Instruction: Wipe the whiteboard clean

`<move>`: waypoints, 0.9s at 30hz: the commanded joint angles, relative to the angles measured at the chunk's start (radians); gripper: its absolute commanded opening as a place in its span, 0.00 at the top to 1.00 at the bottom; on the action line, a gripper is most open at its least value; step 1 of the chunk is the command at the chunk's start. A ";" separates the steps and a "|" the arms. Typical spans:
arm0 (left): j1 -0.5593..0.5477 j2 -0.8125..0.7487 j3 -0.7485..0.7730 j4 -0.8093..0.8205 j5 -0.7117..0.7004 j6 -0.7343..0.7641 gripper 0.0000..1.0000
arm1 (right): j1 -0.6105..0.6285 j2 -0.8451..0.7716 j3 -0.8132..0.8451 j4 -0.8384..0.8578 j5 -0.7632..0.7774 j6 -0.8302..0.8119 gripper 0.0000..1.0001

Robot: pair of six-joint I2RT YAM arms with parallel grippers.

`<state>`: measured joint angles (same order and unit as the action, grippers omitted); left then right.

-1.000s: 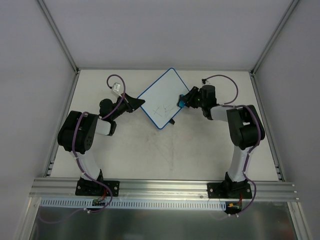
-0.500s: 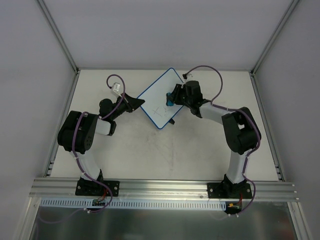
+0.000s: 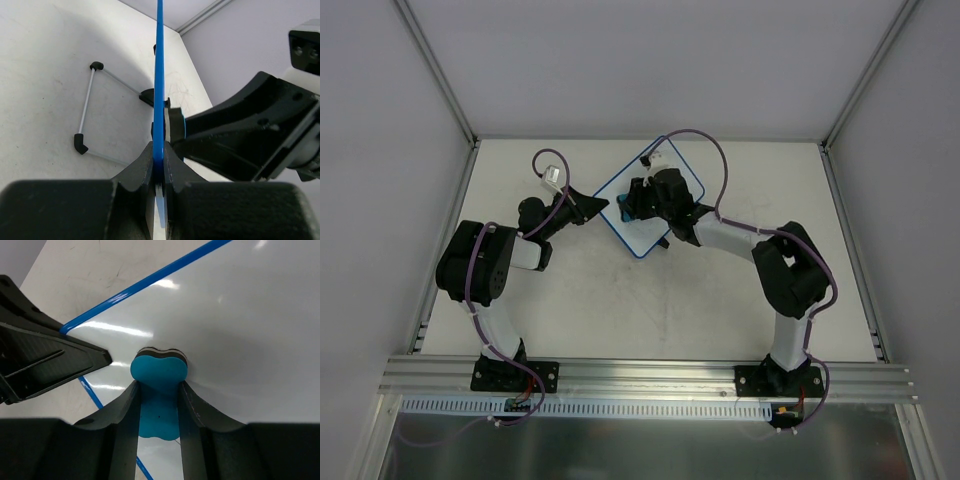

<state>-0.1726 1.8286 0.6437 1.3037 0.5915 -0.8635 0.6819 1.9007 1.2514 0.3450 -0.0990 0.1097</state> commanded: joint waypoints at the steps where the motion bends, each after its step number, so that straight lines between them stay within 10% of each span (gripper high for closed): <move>1: -0.018 0.015 0.011 0.112 0.056 0.064 1.00 | 0.077 -0.003 0.016 -0.075 -0.005 -0.076 1.00; 27: -0.018 0.017 0.007 0.129 0.057 0.063 1.00 | -0.067 -0.019 -0.181 0.101 -0.013 0.059 1.00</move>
<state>-0.1707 1.8309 0.6437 1.3041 0.5945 -0.8631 0.6647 1.8652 1.1225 0.4595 -0.1181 0.1360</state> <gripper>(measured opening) 0.047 0.345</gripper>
